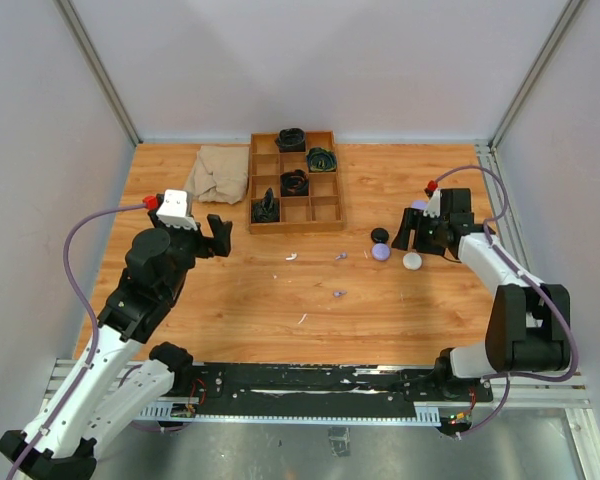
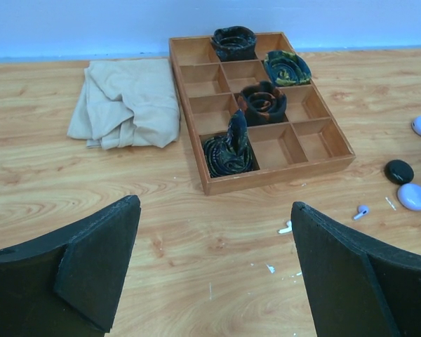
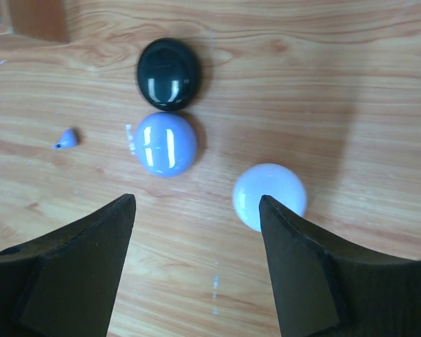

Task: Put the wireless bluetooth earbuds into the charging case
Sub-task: Place the charging case at the center of the board, then pick up the charging case at the center of the board.

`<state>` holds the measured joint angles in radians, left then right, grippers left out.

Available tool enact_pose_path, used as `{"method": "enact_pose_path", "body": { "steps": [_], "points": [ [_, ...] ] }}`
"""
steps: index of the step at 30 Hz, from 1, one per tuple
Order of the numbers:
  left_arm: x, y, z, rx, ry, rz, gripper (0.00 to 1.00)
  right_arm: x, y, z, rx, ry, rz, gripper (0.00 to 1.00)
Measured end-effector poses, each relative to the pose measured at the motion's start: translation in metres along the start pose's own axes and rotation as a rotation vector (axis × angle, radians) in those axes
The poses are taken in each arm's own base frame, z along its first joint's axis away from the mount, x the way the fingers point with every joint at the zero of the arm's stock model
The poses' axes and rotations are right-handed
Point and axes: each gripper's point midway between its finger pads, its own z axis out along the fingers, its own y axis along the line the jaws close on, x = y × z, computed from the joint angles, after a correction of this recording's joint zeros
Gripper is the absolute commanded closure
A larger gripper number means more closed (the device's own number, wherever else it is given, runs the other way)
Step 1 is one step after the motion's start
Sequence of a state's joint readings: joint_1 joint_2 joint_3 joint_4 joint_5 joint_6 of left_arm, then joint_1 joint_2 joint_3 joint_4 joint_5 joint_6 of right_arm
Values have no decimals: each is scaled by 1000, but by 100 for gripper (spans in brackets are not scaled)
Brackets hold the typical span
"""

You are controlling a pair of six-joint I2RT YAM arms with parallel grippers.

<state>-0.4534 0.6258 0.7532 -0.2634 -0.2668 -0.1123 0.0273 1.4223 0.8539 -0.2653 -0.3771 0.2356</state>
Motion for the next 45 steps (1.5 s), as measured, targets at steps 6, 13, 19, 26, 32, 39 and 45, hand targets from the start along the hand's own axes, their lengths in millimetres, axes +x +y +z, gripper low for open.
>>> {"method": "enact_pose_path", "body": {
  "steps": [6, 13, 19, 26, 32, 39, 45],
  "points": [
    [1, -2, 0, 11, 2, 0, 6, 6, -27, -3, 150, 5, -5, 26],
    [3, -3, 2, 15, 11, 2, 6, 21, -45, 5, 239, 66, -12, 27],
    [4, -3, 3, 14, 17, 3, 6, 38, -56, 18, 284, 137, -16, 32],
    [5, -3, 3, 14, 19, 3, 6, 36, -58, 24, 307, 146, -40, 36],
    [13, -8, 9, 38, 53, 1, 6, 33, -57, 27, 318, 139, -66, 36],
    [30, -26, 18, 113, 138, -31, 6, 38, -43, 30, 303, 146, -117, 36],
    [30, -42, 16, 184, 165, -73, 6, 38, -30, 23, 284, 129, -150, 36]
  ]
}}
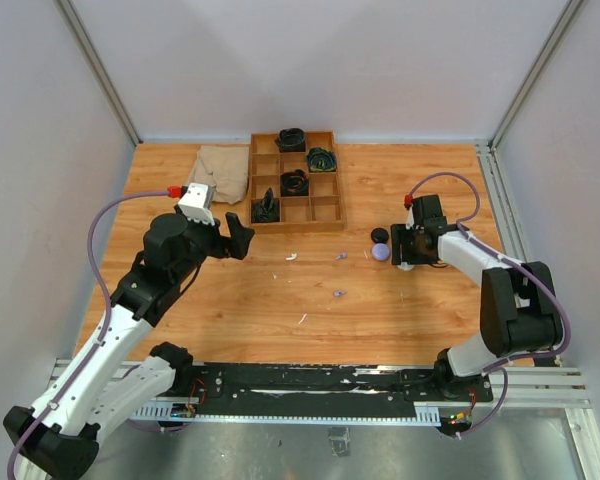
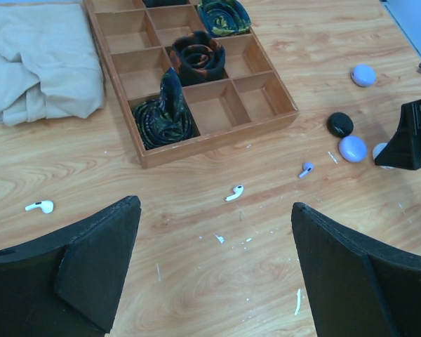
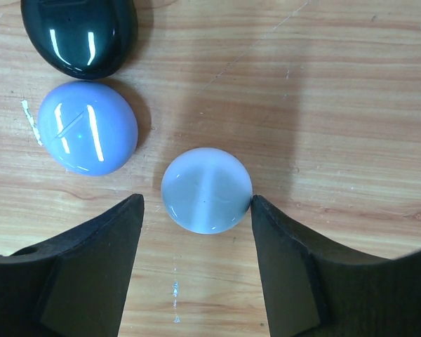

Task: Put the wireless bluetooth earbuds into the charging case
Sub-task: Pick up the charging case at the center of the board.

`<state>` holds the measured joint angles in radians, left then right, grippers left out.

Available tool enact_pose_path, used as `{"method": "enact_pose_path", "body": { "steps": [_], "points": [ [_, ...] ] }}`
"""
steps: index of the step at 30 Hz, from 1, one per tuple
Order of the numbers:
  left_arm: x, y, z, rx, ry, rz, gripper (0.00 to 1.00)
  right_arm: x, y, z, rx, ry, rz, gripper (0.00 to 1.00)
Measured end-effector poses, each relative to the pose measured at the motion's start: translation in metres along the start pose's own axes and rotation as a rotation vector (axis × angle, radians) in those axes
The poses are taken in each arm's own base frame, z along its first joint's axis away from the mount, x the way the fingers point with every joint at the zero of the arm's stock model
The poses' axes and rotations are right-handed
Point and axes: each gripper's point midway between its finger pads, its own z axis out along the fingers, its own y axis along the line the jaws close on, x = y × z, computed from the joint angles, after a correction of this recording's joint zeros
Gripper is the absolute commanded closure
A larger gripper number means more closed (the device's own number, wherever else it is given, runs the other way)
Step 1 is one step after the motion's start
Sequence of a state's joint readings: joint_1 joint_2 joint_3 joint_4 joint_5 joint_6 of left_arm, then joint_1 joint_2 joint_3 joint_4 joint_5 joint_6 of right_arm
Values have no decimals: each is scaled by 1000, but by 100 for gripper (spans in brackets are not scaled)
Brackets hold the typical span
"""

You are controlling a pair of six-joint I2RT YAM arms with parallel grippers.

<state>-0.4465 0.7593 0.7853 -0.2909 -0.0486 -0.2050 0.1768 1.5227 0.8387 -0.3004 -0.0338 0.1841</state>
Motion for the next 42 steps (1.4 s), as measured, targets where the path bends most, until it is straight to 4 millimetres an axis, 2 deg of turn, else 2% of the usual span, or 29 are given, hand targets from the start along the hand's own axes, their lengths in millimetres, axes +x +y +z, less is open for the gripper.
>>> {"method": "enact_pose_path", "body": {
  "steps": [15, 16, 17, 21, 24, 29, 31, 36, 42],
  "points": [
    [2, 1, 0, -5, 4, -5, 6, -1, -5, -1, 31, -5, 0, 36],
    [3, 1, 1, -8, 5, -5, 6, -1, -7, -1, 38, -6, 0, 17],
    [4, 2, 1, -10, 8, -5, 6, -1, -8, -1, 45, -7, 0, 10],
    [6, 4, 1, -20, 11, -4, 6, -2, -12, -2, 71, -20, 19, 4],
    [6, 6, 1, -28, 9, -4, 6, -5, -16, -11, 95, -54, 23, 4],
    [5, 9, 1, -46, 2, -4, 6, -23, -20, -32, 113, -154, 29, 9],
    [5, 10, 0, -52, -1, -3, 6, -27, -19, -34, 110, -172, 31, 11],
    [5, 13, -1, -65, -6, -1, 6, -20, -16, -22, 93, -131, 31, 21],
    [6, 14, -1, -72, -4, 0, 6, 2, -13, 2, 81, -26, 33, 33]
  ]
}}
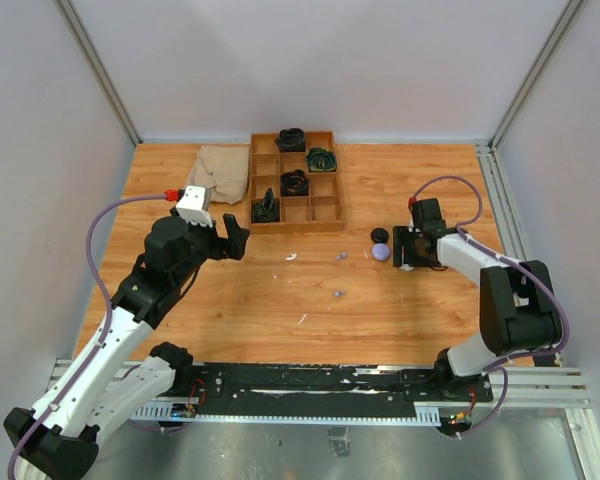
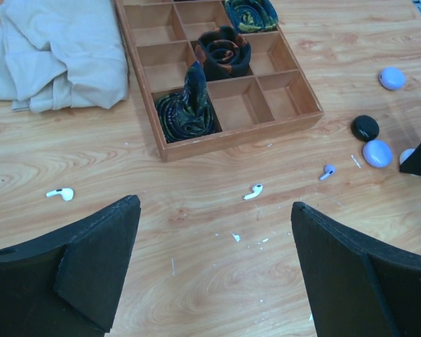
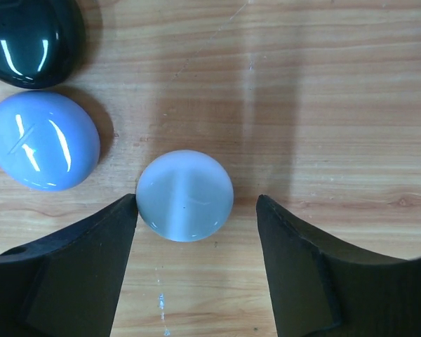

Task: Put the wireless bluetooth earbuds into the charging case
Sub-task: Pick up the charging case at the center of the board.

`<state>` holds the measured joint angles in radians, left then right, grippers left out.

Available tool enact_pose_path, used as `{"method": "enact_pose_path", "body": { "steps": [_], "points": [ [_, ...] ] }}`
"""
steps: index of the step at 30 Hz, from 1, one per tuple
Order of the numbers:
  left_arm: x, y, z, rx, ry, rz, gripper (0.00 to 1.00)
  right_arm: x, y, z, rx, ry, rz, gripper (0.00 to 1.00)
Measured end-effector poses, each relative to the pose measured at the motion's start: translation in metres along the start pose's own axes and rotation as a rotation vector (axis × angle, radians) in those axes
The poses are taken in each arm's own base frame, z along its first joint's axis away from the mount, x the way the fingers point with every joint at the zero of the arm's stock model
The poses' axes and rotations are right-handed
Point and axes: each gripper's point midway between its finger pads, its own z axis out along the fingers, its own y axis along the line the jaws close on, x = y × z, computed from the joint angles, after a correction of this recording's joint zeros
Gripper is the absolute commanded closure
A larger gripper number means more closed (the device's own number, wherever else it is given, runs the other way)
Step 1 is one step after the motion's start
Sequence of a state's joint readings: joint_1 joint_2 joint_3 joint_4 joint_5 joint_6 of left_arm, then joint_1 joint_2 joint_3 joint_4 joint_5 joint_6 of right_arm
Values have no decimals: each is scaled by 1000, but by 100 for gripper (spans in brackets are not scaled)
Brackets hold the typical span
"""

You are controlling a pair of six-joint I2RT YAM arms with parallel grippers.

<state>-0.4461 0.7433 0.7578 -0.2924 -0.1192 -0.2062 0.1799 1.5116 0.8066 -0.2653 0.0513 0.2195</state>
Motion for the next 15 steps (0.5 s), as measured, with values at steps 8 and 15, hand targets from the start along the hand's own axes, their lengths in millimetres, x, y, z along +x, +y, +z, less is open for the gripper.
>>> {"method": "enact_pose_path", "body": {
  "steps": [8, 15],
  "points": [
    [1, 0, 0, 0, 3, 0, 6, 1, 2, 8, -3, 11, 17, 40],
    [2, -1, 0, 9, 6, 0, 6, -1, 3, 9, -8, 2, 18, 53]
  ]
}}
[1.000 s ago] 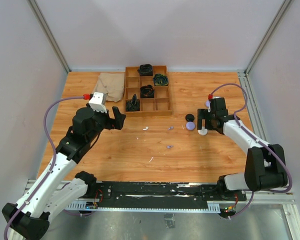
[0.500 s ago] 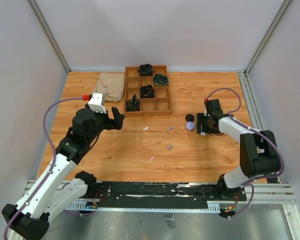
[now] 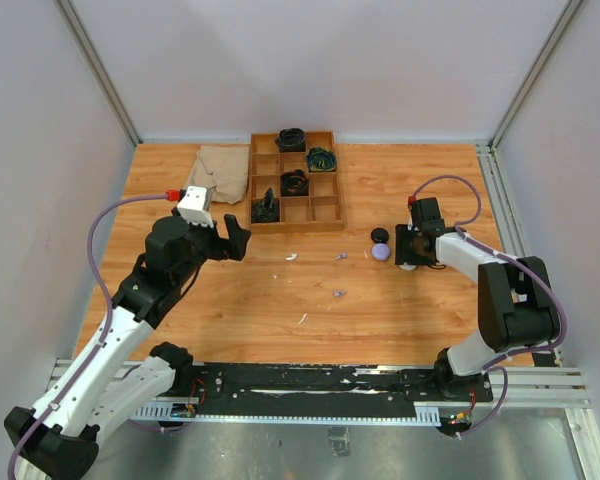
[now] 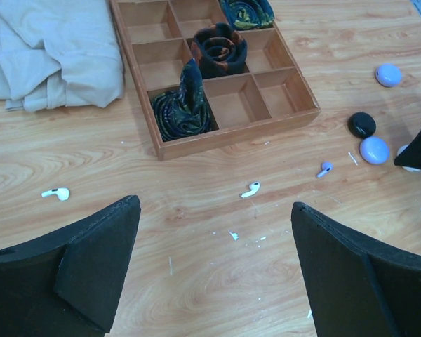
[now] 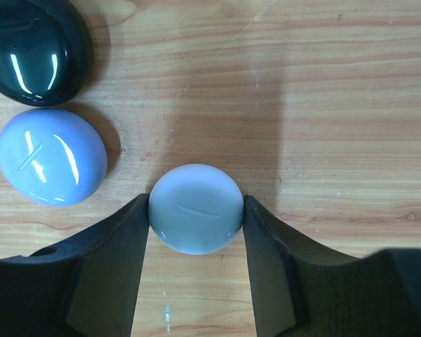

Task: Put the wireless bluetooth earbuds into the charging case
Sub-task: Pick up the charging case at the center of the board.

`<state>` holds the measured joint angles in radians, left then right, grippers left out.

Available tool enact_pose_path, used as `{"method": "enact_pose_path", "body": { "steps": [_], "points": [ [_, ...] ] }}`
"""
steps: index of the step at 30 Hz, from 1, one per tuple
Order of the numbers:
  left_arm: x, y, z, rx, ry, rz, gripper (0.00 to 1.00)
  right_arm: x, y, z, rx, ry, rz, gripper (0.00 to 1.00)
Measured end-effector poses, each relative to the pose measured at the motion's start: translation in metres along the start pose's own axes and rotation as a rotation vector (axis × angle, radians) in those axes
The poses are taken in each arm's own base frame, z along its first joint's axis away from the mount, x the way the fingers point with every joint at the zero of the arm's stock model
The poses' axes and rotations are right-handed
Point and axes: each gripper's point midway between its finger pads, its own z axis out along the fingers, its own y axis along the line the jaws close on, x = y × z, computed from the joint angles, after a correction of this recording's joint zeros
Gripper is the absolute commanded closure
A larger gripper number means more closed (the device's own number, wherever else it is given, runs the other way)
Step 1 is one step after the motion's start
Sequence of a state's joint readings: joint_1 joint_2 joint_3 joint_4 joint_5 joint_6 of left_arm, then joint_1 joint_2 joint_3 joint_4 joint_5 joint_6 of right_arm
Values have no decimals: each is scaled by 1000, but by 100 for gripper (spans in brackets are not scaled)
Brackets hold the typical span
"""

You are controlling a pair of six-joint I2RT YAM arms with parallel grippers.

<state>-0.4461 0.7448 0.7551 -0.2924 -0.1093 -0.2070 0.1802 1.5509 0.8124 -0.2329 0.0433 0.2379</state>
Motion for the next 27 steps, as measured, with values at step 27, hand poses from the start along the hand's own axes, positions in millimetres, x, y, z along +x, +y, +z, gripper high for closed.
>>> {"method": "enact_pose_path", "body": {
  "steps": [27],
  "points": [
    [16, -85, 14, 412, 167, -252, 17, -42, 144, -149, -333, -514, -385, 57]
  ]
}}
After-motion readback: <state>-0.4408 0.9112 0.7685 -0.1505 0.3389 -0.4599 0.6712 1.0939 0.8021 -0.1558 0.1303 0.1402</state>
